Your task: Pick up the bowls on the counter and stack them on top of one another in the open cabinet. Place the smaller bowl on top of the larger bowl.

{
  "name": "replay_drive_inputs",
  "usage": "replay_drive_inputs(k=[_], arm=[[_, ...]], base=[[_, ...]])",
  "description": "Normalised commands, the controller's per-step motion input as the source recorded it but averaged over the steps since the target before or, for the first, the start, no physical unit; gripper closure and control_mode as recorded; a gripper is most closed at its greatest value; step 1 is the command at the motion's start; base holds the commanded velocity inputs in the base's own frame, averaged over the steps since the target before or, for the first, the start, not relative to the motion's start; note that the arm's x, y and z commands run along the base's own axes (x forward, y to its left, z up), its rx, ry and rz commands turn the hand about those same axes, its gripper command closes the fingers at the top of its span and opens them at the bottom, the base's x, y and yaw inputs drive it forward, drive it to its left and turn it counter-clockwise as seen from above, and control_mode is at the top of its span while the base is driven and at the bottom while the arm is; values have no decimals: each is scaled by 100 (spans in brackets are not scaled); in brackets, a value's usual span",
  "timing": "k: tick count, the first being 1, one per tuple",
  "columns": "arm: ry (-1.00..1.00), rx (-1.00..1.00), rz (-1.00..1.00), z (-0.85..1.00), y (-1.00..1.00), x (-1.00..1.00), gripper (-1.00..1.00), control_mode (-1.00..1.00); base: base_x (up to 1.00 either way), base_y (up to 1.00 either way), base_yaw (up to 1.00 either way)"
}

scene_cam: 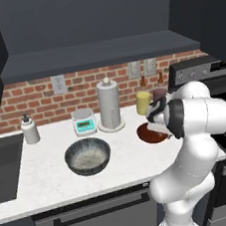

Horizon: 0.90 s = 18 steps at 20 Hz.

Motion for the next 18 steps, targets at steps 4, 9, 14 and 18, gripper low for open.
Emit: replay_drive_inputs(k=[4, 9, 14, 18], arm=[[-23, 2, 0, 24, 5, -33, 100, -100], [-33, 0, 0, 67, 18, -74, 100, -100], [-10, 1, 8, 100, 22, -46, 100, -100], [-3, 0, 13, 100, 44, -26, 100, -100]], base=[[0, 0, 0], [0, 0, 0], [0, 0, 0], [0, 0, 0]])
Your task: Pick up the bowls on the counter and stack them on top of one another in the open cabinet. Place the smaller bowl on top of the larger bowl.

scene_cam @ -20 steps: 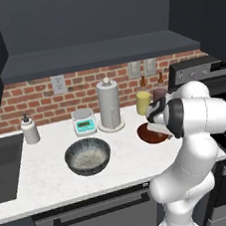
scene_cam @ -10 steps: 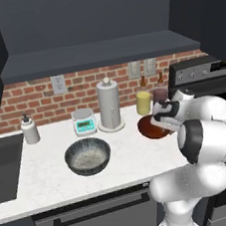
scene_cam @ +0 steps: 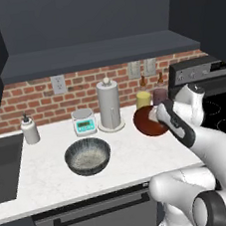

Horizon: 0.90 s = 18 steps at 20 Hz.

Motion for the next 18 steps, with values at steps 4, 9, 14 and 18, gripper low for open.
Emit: replay_drive_inputs(k=[4, 9, 14, 18], arm=[[0, 0, 14, 100, 60, -35, 100, -100], [6, 0, 20, 94, 81, -30, 100, -100], [5, -3, 22, 12, 100, -7, 100, -100], [1, -7, 19, -40, 100, 1, 100, -100]], base=[[0, 0, 0], [0, 0, 0], [0, 0, 0], [0, 0, 0]])
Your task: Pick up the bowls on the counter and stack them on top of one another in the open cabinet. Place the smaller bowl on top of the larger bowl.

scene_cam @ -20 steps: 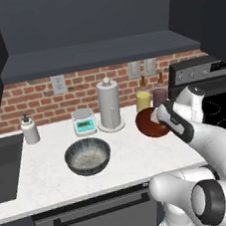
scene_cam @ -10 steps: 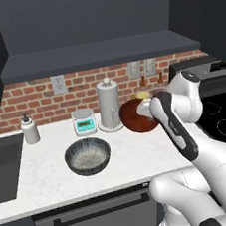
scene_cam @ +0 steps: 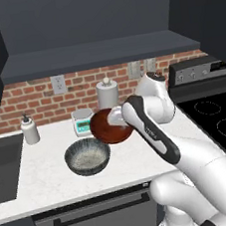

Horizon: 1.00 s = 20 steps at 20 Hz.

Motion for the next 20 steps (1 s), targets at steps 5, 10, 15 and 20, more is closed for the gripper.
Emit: replay_drive_inputs(k=[5, 10, 15, 20], arm=[[11, -12, 15, -66, 100, 20, 100, -100], [0, -12, 3, -31, 37, 25, 100, -100], [-4, -6, 0, -15, 1, 39, 100, -100], [0, -3, 0, -23, 0, 33, 100, -100]], base=[[0, 0, 0], [0, 0, 0], [0, 0, 0], [0, 0, 0]])
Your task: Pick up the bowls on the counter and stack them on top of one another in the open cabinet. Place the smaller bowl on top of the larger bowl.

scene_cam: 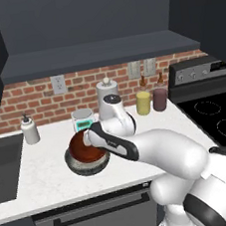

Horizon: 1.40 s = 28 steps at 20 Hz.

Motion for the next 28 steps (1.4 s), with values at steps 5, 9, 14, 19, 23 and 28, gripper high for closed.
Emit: replay_drive_inputs(k=[5, 9, 14, 19, 23, 28], arm=[[0, 0, 0, -31, 3, 16, 100, -100], [0, 0, 0, -31, 14, 5, 100, -100], [0, 0, 0, -28, 24, 3, 100, -100], [0, 0, 0, -14, 11, 10, 100, -100], [2, 0, 0, -3, 0, 4, 100, -100], [1, 0, 0, 2, 0, 1, -100, -100]], base=[[0, 0, 0], [0, 0, 0], [0, 0, 0], [0, 0, 0], [0, 0, 0], [0, 0, 0]])
